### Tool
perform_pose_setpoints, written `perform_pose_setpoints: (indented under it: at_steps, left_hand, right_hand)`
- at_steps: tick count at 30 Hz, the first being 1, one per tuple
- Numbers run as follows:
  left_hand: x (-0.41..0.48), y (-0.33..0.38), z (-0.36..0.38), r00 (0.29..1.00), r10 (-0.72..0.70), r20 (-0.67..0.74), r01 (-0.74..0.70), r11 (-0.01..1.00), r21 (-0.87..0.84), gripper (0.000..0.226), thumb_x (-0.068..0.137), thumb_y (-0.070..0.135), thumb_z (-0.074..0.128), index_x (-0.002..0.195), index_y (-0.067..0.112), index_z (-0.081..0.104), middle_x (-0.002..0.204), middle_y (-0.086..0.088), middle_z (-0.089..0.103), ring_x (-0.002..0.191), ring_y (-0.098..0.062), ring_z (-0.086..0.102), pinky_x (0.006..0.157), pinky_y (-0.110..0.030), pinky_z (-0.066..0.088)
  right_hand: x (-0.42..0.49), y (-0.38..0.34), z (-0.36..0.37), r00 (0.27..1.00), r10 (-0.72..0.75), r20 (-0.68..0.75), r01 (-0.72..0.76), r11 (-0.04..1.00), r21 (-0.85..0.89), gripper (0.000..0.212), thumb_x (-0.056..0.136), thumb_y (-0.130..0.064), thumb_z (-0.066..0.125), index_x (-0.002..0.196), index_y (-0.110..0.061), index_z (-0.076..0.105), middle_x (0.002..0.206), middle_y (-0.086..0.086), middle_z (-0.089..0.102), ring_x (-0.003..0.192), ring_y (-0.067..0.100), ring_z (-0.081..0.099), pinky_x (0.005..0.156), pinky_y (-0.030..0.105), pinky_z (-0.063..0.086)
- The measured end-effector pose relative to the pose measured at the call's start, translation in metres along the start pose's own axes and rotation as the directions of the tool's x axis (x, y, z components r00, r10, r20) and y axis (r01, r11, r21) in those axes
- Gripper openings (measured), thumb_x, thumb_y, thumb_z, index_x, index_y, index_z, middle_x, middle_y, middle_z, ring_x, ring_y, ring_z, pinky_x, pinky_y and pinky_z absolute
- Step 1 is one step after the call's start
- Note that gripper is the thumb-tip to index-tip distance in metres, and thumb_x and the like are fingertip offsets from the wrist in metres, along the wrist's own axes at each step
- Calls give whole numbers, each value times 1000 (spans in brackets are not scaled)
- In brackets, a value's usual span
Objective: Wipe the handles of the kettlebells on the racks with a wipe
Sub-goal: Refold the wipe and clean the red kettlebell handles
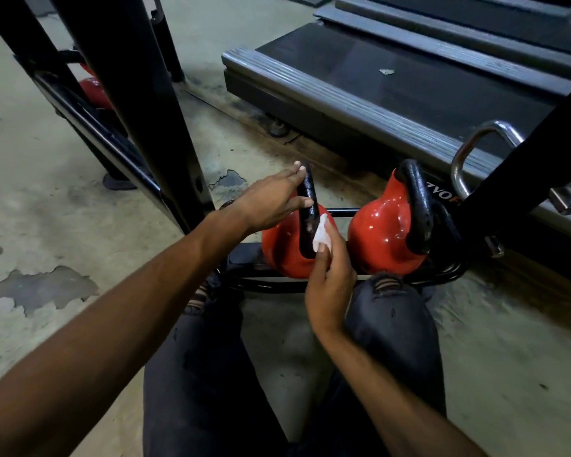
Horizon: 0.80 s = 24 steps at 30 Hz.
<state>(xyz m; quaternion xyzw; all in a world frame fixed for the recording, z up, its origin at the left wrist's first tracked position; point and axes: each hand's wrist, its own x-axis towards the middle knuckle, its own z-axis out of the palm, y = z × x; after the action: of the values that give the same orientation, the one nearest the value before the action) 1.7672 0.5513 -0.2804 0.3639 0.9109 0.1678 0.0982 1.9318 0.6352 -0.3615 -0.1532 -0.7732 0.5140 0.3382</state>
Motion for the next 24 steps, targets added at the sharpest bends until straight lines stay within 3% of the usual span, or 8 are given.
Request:
perform_pose_setpoints:
  at_steps: [3, 5, 8, 10, 16, 18, 22, 24]
  left_hand:
    - [0, 2, -2, 1000, 0, -2, 0, 1000, -8, 75, 102, 46, 50, 159, 10, 18, 167, -9, 11, 154, -20, 14, 124, -34, 17]
    - [1, 3, -4, 1000, 5, -8, -5, 1000, 1, 75, 102, 45, 51, 159, 9, 19, 167, -9, 12, 154, -20, 14, 124, -33, 17]
    - [-1, 4, -3, 1000, 3, 0, -3, 1000, 1, 75, 101, 45, 51, 159, 9, 20, 167, -9, 12, 153, -20, 15, 124, -35, 18]
    - [-3, 4, -2, 1000, 4, -2, -4, 1000, 1, 75, 101, 45, 51, 159, 10, 19, 167, -9, 12, 153, -21, 16, 124, -37, 19]
    - [3, 3, -6, 1000, -3, 10, 3, 1000, 19, 75, 101, 43, 53, 159, 9, 20, 167, -10, 14, 153, -22, 16, 124, -39, 20]
    - [4, 2, -5, 1000, -6, 20, 5, 999, 53, 75, 101, 45, 52, 159, 10, 20, 167, -9, 14, 153, -22, 17, 122, -43, 24]
    - [7, 2, -6, 999, -26, 30, 24, 997, 72, 76, 100, 47, 52, 159, 11, 20, 167, -7, 13, 153, -21, 17, 121, -45, 26]
    - [6, 1, -6, 999, -27, 32, 26, 999, 44, 76, 100, 46, 52, 159, 10, 20, 167, -8, 13, 153, -22, 16, 122, -44, 24]
  right_hand:
    - [38, -5, 10, 952, 297, 67, -300, 953, 32, 33, 100, -23, 42, 112, -24, 72, 112, 1, 73, 109, 19, 66, 99, 45, 52]
    - [70, 0, 10, 877, 437, 199, -458, 885, 77, 33, 93, -26, 42, 92, -19, 74, 89, 4, 75, 90, 29, 69, 87, 55, 54]
    - [63, 4, -3, 885, 362, 292, -410, 904, 121, 32, 97, -21, 45, 87, -30, 74, 81, -9, 73, 80, 16, 67, 76, 45, 52]
    - [46, 10, -15, 898, 303, 320, -357, 925, 128, 35, 98, -17, 47, 75, -35, 67, 66, -14, 59, 68, 11, 52, 64, 38, 40]
    - [104, 4, -4, 715, 517, 470, -601, 799, 37, 19, 80, -26, 49, 76, -16, 65, 74, 5, 61, 74, 22, 52, 76, 40, 40]
    - [98, 9, -12, 723, 481, 497, -586, 807, 73, 23, 86, -20, 51, 78, -9, 70, 76, 11, 67, 76, 19, 56, 75, 36, 42]
    - [36, 23, -17, 911, 377, 168, -405, 895, 186, 25, 95, -7, 53, 84, -21, 71, 80, -11, 66, 76, 8, 58, 70, 29, 47]
    - [2, 23, -5, 924, 382, -12, -374, 909, 186, 24, 96, -2, 57, 106, -15, 74, 100, -8, 74, 94, 7, 70, 84, 26, 56]
